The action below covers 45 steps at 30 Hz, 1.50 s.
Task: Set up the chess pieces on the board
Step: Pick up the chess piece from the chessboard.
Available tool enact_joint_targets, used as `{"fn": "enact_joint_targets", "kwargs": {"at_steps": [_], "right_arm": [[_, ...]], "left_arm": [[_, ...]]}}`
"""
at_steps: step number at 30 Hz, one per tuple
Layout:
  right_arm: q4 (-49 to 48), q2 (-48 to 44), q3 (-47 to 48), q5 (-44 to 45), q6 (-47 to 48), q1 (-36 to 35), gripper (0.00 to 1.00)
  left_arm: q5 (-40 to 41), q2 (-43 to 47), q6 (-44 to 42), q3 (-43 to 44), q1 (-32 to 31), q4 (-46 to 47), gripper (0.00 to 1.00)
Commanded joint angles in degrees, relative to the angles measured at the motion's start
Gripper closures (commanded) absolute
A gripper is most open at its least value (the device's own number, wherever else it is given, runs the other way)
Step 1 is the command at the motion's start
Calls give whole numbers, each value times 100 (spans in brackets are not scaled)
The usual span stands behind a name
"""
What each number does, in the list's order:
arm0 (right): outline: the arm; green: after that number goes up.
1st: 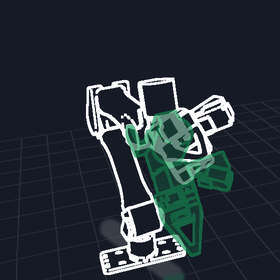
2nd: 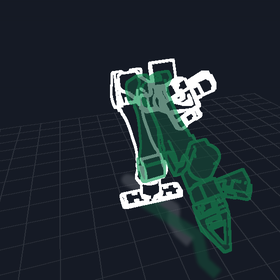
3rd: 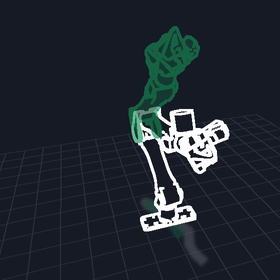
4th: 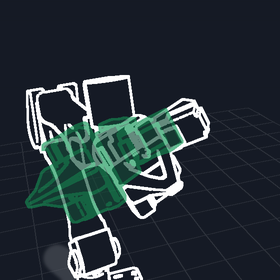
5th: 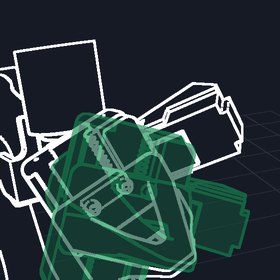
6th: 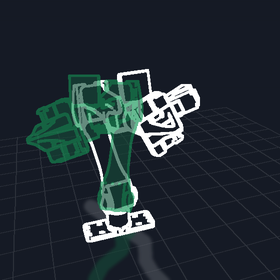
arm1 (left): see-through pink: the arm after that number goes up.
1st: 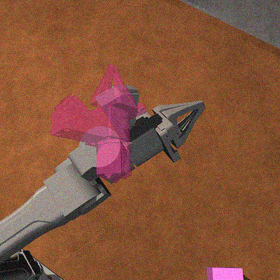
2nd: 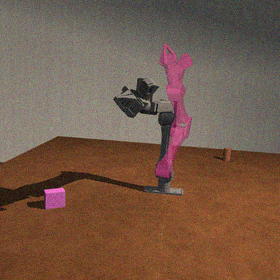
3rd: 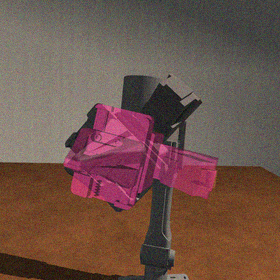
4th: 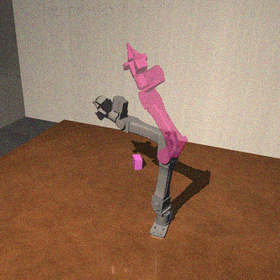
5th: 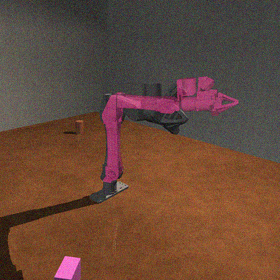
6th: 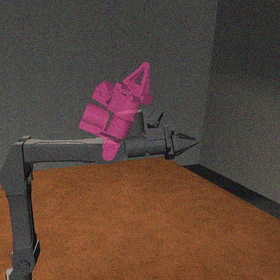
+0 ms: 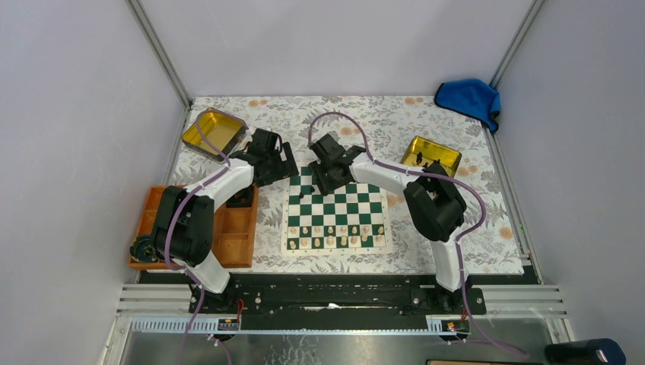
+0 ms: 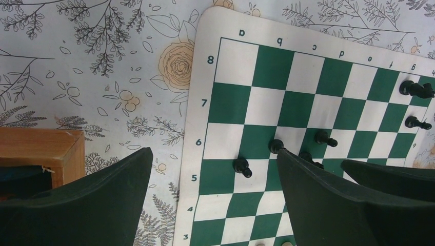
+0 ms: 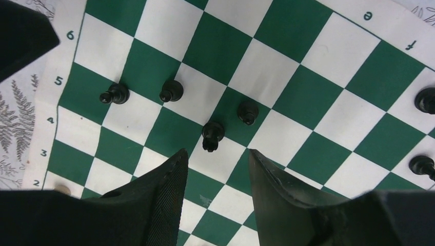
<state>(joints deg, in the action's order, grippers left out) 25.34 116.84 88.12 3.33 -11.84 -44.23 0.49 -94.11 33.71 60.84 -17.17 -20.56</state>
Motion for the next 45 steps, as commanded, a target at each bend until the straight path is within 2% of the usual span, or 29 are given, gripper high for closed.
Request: {"fn": "enact_joint_targets", "kwargs": {"at_steps": [1,28,34,45], "right_arm": [[-85,118,313,-114,19,-51,47],[7,467,584,-180,85,-52,60],[42,471,566,-143,93,-51,72],[104,360,514,-54,120,-52,87]], "left_arm": [[99,167,-4,-58,64,159,1],[31,-16,-14,-10,144,162,1],[6,-19,-12,10,148,152,1],[-6,-25,-5,64,144,108,1]]}}
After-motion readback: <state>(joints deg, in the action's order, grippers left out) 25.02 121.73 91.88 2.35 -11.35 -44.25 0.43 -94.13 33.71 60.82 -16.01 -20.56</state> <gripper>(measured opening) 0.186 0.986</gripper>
